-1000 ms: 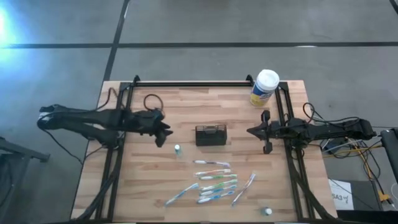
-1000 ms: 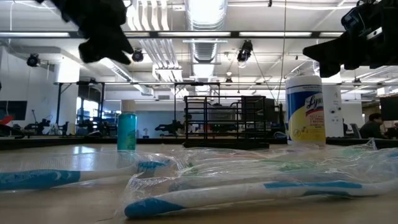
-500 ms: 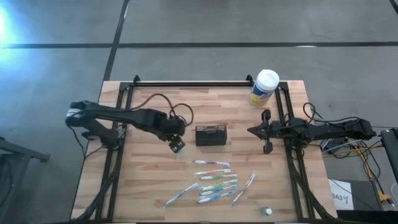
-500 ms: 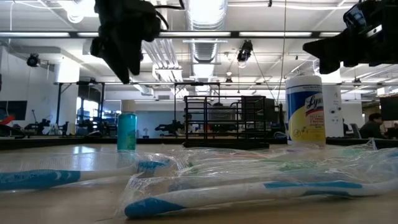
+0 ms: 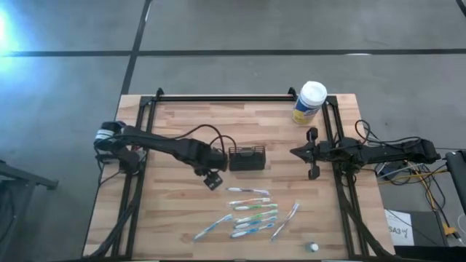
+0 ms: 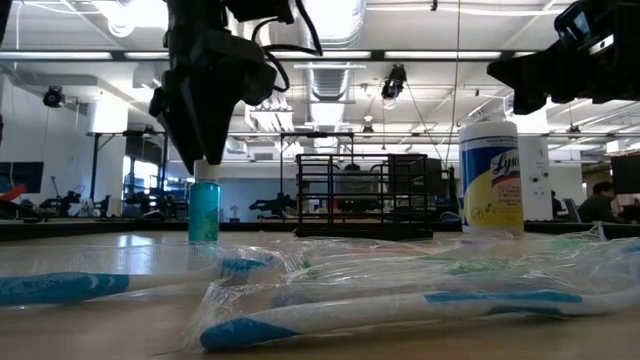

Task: Pick & Place toothbrushing station
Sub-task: Put the top mouthwash bottle into the wire organizer

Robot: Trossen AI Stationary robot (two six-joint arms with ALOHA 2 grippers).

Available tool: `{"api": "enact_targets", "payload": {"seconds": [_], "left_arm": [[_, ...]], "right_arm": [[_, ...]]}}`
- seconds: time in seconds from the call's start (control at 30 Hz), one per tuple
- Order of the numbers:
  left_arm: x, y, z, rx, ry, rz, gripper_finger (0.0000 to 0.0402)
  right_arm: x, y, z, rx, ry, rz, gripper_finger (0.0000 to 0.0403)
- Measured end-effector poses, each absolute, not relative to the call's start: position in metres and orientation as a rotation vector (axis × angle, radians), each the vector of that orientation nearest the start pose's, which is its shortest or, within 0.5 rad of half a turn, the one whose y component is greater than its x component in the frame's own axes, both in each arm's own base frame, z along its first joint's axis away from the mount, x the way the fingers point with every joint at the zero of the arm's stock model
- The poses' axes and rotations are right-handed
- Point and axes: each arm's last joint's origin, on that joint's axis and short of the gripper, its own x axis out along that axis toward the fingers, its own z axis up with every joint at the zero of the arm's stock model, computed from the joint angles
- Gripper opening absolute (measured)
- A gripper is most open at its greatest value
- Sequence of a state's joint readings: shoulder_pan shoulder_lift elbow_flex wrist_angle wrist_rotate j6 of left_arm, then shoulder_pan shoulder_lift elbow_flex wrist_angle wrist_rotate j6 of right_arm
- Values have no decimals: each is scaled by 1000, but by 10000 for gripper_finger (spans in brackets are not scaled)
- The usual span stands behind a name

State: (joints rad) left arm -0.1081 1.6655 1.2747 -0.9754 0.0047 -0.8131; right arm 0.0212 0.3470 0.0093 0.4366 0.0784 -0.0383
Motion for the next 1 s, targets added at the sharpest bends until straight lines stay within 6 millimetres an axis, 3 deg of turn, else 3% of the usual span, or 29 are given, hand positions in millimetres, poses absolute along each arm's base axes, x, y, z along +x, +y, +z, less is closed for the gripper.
{"api": "enact_targets", "payload": {"seconds": [0.53, 1.0], "left_arm": [[313, -33, 227, -653, 1319, 560, 270], [313, -33, 227, -646, 1319, 552, 173]], "right_arm": [[119, 0, 178, -47, -98, -60, 8], [119, 0, 179, -51, -100, -62, 8]]}}
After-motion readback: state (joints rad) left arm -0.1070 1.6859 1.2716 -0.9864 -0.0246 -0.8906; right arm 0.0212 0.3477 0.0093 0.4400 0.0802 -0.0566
